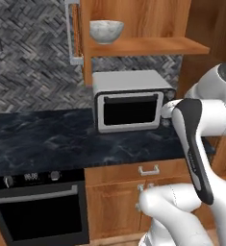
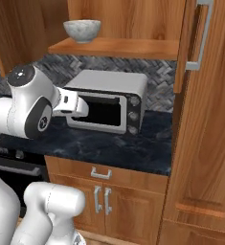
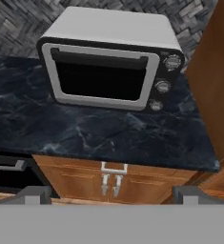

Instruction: Pick up the bowls from the cabinet and place each bowl in front of a stool on the dining counter.

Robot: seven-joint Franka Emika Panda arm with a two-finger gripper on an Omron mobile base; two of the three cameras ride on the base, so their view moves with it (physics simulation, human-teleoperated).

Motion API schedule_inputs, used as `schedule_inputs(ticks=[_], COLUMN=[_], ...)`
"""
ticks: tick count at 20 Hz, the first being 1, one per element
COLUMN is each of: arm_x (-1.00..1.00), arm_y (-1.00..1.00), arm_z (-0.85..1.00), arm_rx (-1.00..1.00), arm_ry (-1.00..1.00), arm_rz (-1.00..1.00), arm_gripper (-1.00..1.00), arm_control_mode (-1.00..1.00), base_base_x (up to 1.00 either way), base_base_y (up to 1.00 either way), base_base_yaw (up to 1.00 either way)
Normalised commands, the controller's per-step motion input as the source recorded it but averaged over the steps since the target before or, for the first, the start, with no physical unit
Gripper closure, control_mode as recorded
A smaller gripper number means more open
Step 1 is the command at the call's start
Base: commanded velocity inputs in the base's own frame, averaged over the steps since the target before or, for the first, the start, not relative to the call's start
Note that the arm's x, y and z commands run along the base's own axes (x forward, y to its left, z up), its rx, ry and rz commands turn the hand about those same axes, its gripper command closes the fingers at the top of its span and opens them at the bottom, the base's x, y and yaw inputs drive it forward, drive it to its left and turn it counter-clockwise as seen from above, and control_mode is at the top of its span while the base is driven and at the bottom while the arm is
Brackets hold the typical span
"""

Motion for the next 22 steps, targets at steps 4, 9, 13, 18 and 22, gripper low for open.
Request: schedule_inputs(ticks=[4,9,13,18,22], arm_x=[0.00,0.00,0.00,0.00,0.00], arm_y=[0.00,0.00,0.00,0.00,0.00], arm_z=[0.00,0.00,0.00,0.00,0.00], arm_rx=[0.00,0.00,0.00,0.00,0.00], arm_ry=[0.00,0.00,0.00,0.00,0.00], arm_rz=[0.00,0.00,0.00,0.00,0.00], arm_gripper=[-1.00,-1.00,-1.00,-1.00,-1.00], arm_control_mode=[1.00,1.00,1.00,1.00,1.00], base_base_x=[0.04,0.01,0.06,0.59,0.99], base_base_y=[0.61,-0.19,-0.41,-0.07,0.00], base_base_yaw=[-0.04,0.08,0.15,0.11,0.08])
